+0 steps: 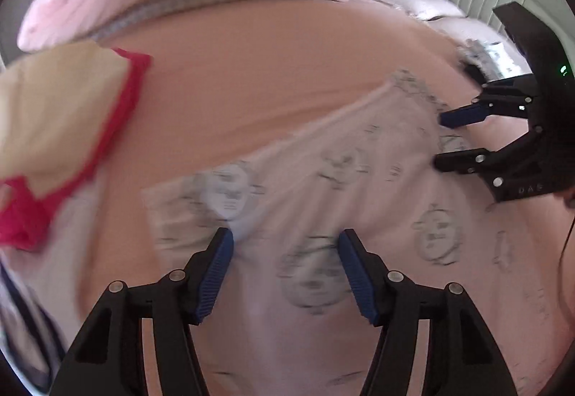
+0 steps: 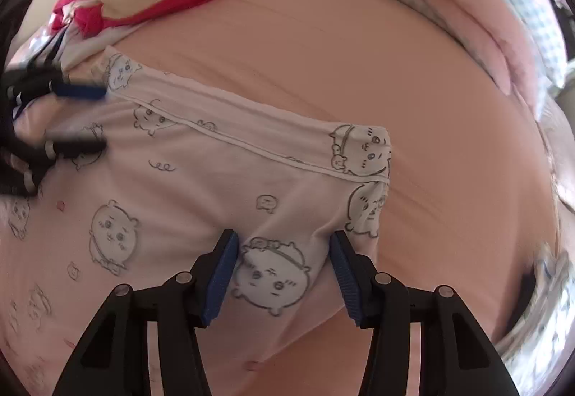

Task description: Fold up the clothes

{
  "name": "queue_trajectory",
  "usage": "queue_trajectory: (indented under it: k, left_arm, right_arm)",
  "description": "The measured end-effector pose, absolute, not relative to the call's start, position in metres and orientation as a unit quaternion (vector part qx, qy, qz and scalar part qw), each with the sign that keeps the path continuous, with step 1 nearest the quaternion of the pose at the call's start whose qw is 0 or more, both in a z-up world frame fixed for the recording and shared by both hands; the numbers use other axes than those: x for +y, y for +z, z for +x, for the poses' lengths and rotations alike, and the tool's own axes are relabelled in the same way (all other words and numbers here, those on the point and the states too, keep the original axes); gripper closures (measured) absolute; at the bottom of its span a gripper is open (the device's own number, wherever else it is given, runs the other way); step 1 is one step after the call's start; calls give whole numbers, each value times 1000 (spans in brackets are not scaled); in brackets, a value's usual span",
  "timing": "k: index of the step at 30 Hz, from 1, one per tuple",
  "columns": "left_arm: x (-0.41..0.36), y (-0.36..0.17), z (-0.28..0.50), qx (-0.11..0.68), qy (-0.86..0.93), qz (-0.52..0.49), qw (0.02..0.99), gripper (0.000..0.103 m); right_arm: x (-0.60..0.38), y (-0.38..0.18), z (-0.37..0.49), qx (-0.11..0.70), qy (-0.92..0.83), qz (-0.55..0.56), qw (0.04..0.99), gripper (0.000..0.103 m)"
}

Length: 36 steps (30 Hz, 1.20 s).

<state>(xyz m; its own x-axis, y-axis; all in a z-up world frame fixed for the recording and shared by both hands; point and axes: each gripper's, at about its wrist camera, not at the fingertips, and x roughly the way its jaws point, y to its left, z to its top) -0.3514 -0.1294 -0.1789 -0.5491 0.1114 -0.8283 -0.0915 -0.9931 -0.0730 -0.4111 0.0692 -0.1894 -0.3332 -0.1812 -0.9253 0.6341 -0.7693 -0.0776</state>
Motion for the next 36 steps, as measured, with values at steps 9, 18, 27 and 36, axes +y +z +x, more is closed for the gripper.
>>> queue_trajectory:
  k: [9, 18, 27, 36]
  left_arm:
    - [-147, -170, -356, 30, 885, -465, 8, 44]
    - [-93, -156, -333, 174, 880, -442, -2, 41]
    - [-17, -177, -233, 88, 856, -497, 116, 41]
    - [-69, -153, -158, 74, 850, -519, 48, 40]
  right_arm:
    - [74, -160, -432, 181, -831, 476, 224, 52]
    - [62, -160, -451, 182, -847, 482, 131, 51]
    - [56, -175, -272, 141, -806, 514, 258, 51]
    - [119, -191, -159, 192, -785, 550, 211, 49]
